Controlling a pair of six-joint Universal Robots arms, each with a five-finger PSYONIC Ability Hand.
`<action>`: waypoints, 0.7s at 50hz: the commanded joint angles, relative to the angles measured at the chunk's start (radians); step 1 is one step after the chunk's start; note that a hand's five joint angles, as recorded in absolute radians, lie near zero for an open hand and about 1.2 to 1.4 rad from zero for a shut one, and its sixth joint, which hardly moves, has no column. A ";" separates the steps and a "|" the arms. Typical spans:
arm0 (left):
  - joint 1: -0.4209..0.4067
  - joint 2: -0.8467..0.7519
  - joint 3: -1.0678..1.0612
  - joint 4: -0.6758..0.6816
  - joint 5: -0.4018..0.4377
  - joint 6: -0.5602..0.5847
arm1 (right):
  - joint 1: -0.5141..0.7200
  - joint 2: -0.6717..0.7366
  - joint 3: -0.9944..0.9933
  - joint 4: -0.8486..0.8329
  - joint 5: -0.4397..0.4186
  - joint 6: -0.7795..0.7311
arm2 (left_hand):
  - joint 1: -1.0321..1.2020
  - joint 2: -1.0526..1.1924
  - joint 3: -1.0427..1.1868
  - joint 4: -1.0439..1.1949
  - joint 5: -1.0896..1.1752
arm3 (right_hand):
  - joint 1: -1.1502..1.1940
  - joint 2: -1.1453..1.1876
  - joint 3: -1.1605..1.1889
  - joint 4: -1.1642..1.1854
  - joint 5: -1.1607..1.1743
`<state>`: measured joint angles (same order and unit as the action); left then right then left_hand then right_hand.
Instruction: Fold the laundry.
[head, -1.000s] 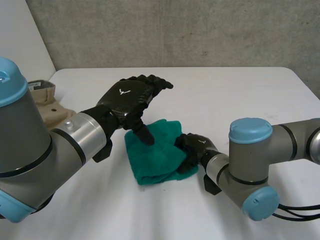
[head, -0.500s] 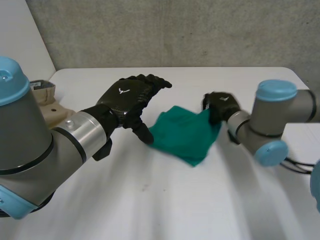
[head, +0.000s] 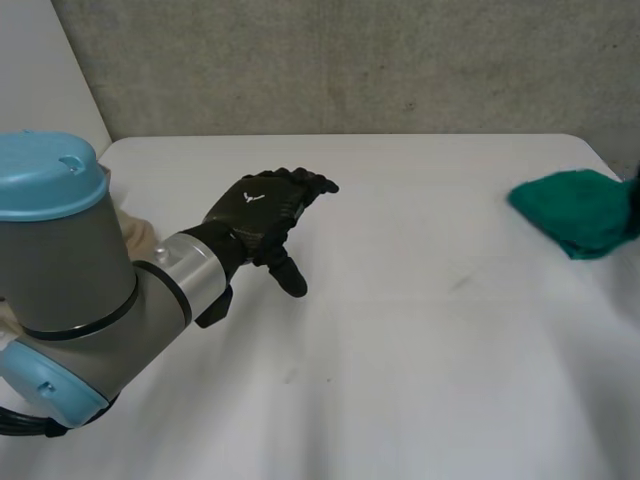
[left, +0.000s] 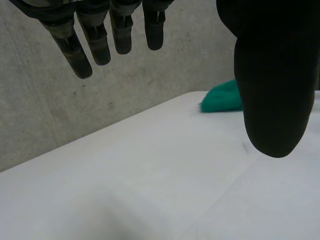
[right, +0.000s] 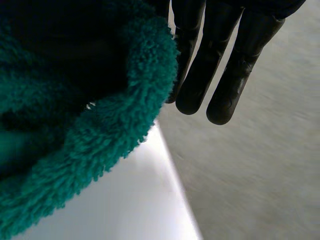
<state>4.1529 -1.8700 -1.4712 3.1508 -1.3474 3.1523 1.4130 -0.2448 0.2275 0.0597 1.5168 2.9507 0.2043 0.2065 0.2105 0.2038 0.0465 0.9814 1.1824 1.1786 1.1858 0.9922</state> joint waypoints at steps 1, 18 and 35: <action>-0.003 -0.011 0.003 0.000 0.001 0.000 | -0.034 0.038 0.001 -0.003 0.075 -0.073 | -0.026 -0.028 -0.032 -0.026 -0.043 | 0.415 0.214 0.218 0.211 0.230; -0.005 -0.017 0.006 0.000 -0.021 0.000 | -0.032 0.006 0.039 0.077 0.022 -0.081 | -0.026 -0.028 -0.032 -0.026 -0.043 | -0.807 -1.008 -1.004 -1.011 -0.992; -0.007 0.017 0.003 0.000 -0.021 -0.003 | -0.127 -0.267 0.309 0.373 -0.070 -0.252 | -0.029 -0.031 -0.035 -0.028 -0.046 | -0.807 -1.008 -1.004 -1.011 -0.992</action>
<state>4.1469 -1.8684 -1.4654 3.1500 -1.3685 3.1511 1.3500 -0.4027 0.4042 0.3717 1.4917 2.7668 0.2043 0.2061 0.2105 0.2038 0.0465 0.2016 0.2169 0.2137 0.2306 0.0620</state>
